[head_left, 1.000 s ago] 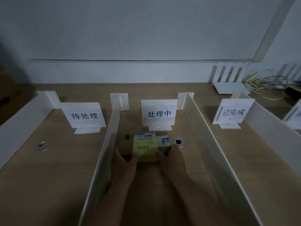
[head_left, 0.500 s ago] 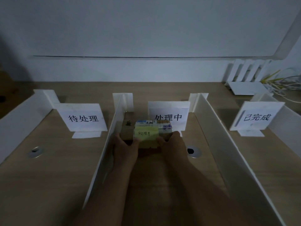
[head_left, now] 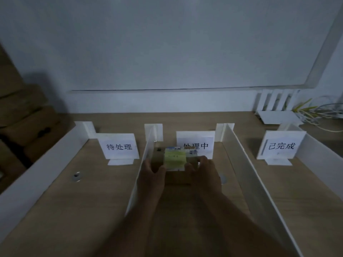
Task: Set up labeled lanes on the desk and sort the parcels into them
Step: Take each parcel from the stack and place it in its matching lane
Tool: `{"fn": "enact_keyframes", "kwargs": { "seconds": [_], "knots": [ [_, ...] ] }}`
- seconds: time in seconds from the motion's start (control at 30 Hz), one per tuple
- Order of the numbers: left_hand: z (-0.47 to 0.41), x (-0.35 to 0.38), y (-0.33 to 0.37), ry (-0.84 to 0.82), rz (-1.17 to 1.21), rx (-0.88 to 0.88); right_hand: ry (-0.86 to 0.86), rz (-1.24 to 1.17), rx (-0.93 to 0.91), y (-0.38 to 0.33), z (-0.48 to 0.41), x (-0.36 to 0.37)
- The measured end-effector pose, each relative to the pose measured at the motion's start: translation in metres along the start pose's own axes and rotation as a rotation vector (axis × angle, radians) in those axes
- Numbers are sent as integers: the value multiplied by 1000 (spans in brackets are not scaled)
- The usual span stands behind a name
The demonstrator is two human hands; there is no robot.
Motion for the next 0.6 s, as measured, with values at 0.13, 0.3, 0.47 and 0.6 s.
{"fn": "enact_keyframes", "kwargs": {
  "seconds": [0.13,0.3,0.47,0.6],
  "knots": [
    [42,-58,20,51,-3,55,-9,10,-108,-42,52,-15],
    [104,-141,10,160,-46,87,-58,22,-252,-105,125,-18],
    [157,-227,-11,297,-62,57,-95,-51,-390,-168,204,1],
    [198,-299,-37,376,-36,37,-165,-8,-516,-215,275,27]
  ]
}}
Point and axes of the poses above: each hand's wrist, its own z-axis away from the middle knuckle, its own x-axis out of the palm, y = z × x, the point moved 7 cm from there along -z, towards the middle knuckle, and after that the axes turned 1 degree about x, right-handed, at the moved point
